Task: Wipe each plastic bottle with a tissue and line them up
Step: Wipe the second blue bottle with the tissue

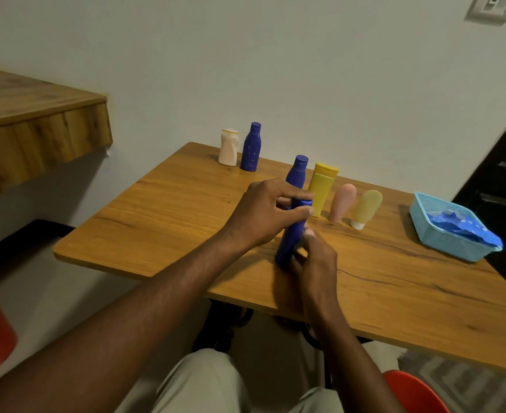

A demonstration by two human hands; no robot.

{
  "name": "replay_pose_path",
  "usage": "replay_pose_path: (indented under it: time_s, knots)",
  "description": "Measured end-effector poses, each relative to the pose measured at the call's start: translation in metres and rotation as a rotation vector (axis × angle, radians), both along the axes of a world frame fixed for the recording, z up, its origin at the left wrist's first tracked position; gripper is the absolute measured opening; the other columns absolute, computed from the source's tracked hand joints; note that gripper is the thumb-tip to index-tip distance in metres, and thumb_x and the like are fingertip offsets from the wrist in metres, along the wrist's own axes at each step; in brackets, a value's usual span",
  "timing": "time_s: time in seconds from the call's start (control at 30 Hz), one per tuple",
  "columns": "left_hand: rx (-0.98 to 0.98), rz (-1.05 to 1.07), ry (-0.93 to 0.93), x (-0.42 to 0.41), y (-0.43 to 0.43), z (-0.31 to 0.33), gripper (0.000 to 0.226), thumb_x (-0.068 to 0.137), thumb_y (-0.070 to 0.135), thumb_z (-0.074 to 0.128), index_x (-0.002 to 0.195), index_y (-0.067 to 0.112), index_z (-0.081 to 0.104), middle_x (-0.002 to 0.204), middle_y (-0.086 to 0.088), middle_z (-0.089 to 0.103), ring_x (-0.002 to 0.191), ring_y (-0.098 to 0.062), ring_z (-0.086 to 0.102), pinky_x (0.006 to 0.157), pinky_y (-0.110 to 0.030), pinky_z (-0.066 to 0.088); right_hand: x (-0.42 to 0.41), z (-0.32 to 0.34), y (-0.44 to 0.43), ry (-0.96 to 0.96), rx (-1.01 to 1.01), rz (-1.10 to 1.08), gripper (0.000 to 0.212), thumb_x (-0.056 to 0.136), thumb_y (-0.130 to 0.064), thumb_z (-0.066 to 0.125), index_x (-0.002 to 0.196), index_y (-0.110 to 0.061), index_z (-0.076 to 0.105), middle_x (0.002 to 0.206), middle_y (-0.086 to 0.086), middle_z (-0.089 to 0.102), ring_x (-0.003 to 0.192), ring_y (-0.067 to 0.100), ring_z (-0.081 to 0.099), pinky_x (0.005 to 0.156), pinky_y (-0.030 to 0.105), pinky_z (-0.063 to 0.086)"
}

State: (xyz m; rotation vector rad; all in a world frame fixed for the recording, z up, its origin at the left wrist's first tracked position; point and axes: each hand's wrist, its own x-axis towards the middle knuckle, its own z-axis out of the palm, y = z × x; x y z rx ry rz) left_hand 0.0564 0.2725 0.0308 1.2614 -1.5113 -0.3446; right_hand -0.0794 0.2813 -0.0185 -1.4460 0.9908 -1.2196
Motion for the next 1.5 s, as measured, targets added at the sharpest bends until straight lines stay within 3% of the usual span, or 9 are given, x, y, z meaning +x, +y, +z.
replay_pose_path:
  time_s: [0.1,0.27,0.4,0.7,0.83,1.0,1.13,1.3,1.5]
  knots:
    - [0.003,-0.004,0.001,-0.001,0.000,-0.001,0.034,0.086,0.023,0.082,0.120,0.022,0.076,0.117,0.007,0.073,0.100,-0.002,0.069,0.082,-0.010,0.054,-0.009,-0.006,0.004,0.140,0.078,0.034,0.051,0.105,-0.050,0.031,0.107,-0.014,0.067,0.110,0.019,0.065,0.102,0.027,0.062,0.094,0.047,0.049]
    - [0.039,-0.029,-0.001,0.002,0.000,0.004,0.033,0.089,0.022,0.078,0.122,0.024,0.075,0.124,0.006,0.072,0.106,-0.002,0.067,0.085,-0.013,0.054,-0.013,0.012,0.014,-0.051,-0.090,0.017,0.039,0.106,-0.037,0.036,0.133,-0.026,0.062,0.121,-0.015,0.068,0.113,-0.002,0.060,0.088,0.023,0.053]
    - [0.103,-0.068,-0.031,0.005,0.001,0.012,0.031,0.094,0.019,0.072,0.124,0.023,0.073,0.128,0.005,0.070,0.111,-0.006,0.066,0.085,-0.013,0.050,-0.005,0.011,-0.006,-0.036,-0.107,-0.051,0.036,0.104,-0.033,0.041,0.133,-0.030,0.063,0.129,-0.014,0.064,0.121,0.003,0.057,0.101,0.035,0.050]
    - [0.132,-0.076,-0.032,0.004,0.002,0.011,0.029,0.095,0.018,0.070,0.123,0.026,0.072,0.131,0.006,0.068,0.109,-0.006,0.063,0.081,-0.009,0.048,-0.001,-0.010,-0.007,0.029,-0.005,0.012,0.033,0.098,-0.007,0.046,0.109,-0.026,0.070,0.093,-0.001,0.071,0.087,0.021,0.062,0.072,0.037,0.049]
    - [0.108,-0.051,-0.037,0.000,0.003,0.012,0.032,0.088,0.027,0.080,0.120,0.026,0.075,0.124,0.009,0.072,0.103,0.002,0.064,0.076,-0.003,0.045,0.001,0.000,-0.004,-0.047,-0.024,-0.040,0.041,0.101,-0.008,0.048,0.136,-0.027,0.061,0.126,-0.012,0.068,0.119,0.007,0.060,0.099,0.035,0.052]
    - [0.116,-0.068,-0.066,0.000,0.001,0.017,0.031,0.089,0.021,0.079,0.120,0.023,0.075,0.121,0.008,0.073,0.100,0.001,0.065,0.075,0.000,0.045,0.003,0.017,-0.013,-0.133,-0.158,-0.108,0.037,0.104,-0.011,0.050,0.137,-0.020,0.061,0.129,-0.006,0.067,0.122,0.010,0.061,0.097,0.035,0.055]
    - [0.122,-0.088,-0.043,0.002,0.001,0.017,0.031,0.090,0.017,0.078,0.120,0.022,0.075,0.124,0.005,0.072,0.102,-0.003,0.067,0.078,-0.006,0.051,0.002,0.019,-0.017,-0.112,-0.150,-0.060,0.027,0.103,-0.008,0.049,0.118,-0.013,0.071,0.106,-0.002,0.073,0.101,0.008,0.066,0.081,0.025,0.055]
    - [0.109,-0.094,-0.018,0.011,0.003,0.017,0.028,0.091,0.016,0.076,0.118,0.024,0.075,0.124,0.007,0.071,0.103,-0.001,0.066,0.078,-0.006,0.052,-0.003,-0.004,-0.009,-0.068,0.040,0.009,0.024,0.102,-0.016,0.049,0.098,-0.015,0.073,0.091,0.010,0.071,0.091,0.028,0.063,0.080,0.039,0.049]
    - [0.128,-0.090,-0.012,0.008,0.004,0.015,0.029,0.091,0.016,0.075,0.119,0.025,0.074,0.127,0.005,0.070,0.110,-0.006,0.066,0.081,-0.012,0.052,-0.001,0.009,-0.001,-0.196,0.033,-0.009,0.036,0.101,-0.009,0.052,0.135,-0.019,0.062,0.124,-0.009,0.069,0.111,0.003,0.065,0.079,0.015,0.055]
